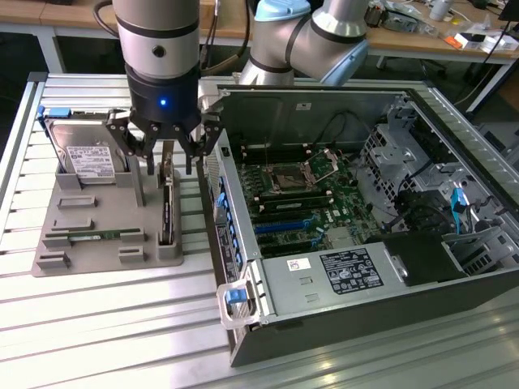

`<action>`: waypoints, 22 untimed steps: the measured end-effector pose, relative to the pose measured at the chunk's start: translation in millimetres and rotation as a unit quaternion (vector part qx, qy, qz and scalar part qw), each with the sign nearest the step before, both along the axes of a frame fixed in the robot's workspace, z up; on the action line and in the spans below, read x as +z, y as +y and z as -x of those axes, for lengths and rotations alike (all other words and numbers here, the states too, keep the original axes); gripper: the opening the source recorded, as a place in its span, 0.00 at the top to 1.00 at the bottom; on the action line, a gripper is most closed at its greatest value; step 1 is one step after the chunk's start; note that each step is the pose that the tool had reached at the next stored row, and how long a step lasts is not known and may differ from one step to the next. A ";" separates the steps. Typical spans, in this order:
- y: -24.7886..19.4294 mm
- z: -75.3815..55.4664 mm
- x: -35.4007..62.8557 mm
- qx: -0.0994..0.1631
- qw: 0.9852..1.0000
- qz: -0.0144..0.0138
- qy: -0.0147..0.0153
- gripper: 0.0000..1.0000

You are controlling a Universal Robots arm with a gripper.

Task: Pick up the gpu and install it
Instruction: 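Pick up the gpu and move the gpu toward the slot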

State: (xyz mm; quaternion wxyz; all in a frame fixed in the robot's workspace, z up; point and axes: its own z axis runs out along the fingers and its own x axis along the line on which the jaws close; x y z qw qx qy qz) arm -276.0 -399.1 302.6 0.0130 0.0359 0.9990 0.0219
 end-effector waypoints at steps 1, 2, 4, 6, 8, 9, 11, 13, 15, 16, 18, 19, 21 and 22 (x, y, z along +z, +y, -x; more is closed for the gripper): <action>0.0 0.0 -1.2 0.000 1.000 0.000 0.000 0.42; 0.0 0.0 -3.1 0.000 1.000 0.000 0.000 0.42; 0.0 0.0 -5.2 0.001 1.000 0.000 0.000 0.42; 0.0 0.0 -6.8 0.001 1.000 0.000 0.000 0.42; 0.0 0.2 -9.4 0.001 1.000 0.000 0.000 0.42; 0.0 0.2 -10.7 0.001 1.000 0.000 0.000 0.42; 0.0 0.3 -12.3 0.002 1.000 0.000 0.000 0.42; 0.0 0.6 -14.5 0.002 1.000 0.000 0.000 0.42; 0.0 0.7 -16.0 0.002 1.000 0.000 0.000 0.42; 0.0 0.9 -16.8 0.002 1.000 0.000 0.000 0.42; -0.1 1.3 -19.3 0.002 1.000 0.000 0.000 0.42; -0.1 1.3 -20.1 0.002 1.000 0.000 0.000 0.42; -0.1 1.4 -21.8 0.003 1.000 0.000 0.000 0.42; -0.1 1.5 -23.2 0.003 1.000 0.000 0.000 0.42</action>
